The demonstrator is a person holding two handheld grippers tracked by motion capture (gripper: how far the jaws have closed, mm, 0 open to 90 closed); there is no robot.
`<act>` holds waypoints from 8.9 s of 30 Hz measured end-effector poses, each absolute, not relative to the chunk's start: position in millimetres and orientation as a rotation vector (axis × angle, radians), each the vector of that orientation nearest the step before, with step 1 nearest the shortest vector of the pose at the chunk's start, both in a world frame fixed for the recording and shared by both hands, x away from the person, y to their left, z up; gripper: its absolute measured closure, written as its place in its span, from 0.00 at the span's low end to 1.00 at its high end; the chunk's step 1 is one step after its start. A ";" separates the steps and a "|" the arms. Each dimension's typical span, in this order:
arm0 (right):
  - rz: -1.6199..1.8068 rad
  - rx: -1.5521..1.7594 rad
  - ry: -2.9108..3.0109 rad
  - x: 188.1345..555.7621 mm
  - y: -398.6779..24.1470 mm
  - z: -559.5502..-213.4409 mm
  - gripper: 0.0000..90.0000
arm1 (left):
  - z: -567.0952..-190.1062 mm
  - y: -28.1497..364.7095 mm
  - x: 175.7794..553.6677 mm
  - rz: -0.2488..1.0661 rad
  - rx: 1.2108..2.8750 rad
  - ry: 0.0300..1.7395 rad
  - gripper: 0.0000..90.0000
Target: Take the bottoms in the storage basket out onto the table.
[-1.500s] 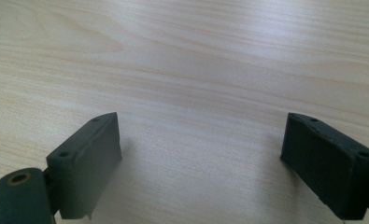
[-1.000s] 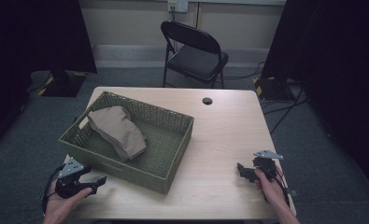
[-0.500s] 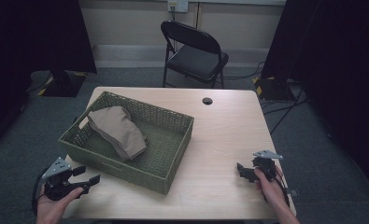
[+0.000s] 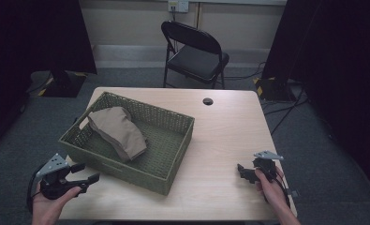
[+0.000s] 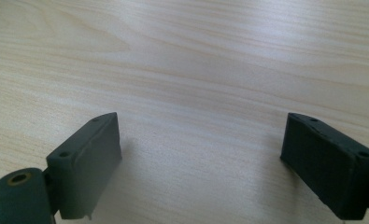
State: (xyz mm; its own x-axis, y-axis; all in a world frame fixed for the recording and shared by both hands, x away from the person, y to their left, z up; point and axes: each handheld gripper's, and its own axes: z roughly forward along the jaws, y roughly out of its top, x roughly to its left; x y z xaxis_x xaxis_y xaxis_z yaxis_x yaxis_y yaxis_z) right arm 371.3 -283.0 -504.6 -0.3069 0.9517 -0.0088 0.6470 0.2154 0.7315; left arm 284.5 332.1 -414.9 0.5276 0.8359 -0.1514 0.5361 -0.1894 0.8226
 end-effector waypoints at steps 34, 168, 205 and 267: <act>0.883 1.465 2.045 371.0 -280.9 -504.6 0.12 | -372.6 296.2 352.8 0.389 1.934 1.049 0.18; 0.921 1.378 2.129 368.7 -272.9 -504.7 0.12 | -400.8 248.8 485.2 0.255 2.373 1.139 0.77; 0.921 1.378 2.129 368.5 -272.6 -504.7 0.12 | -373.3 265.5 445.6 0.390 2.139 1.013 0.79; 0.921 1.377 2.129 368.5 -272.6 -504.6 0.12 | -301.8 292.3 394.5 0.519 1.656 0.879 0.80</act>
State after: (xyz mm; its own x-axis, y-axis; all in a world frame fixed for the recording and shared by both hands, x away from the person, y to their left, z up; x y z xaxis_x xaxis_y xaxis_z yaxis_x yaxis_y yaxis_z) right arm 368.5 -272.6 -504.6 -0.4070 0.9134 -0.0073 0.6201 0.2822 0.7321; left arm 394.5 292.3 -301.8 0.6239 0.7736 -0.1107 0.2772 -0.0867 0.9569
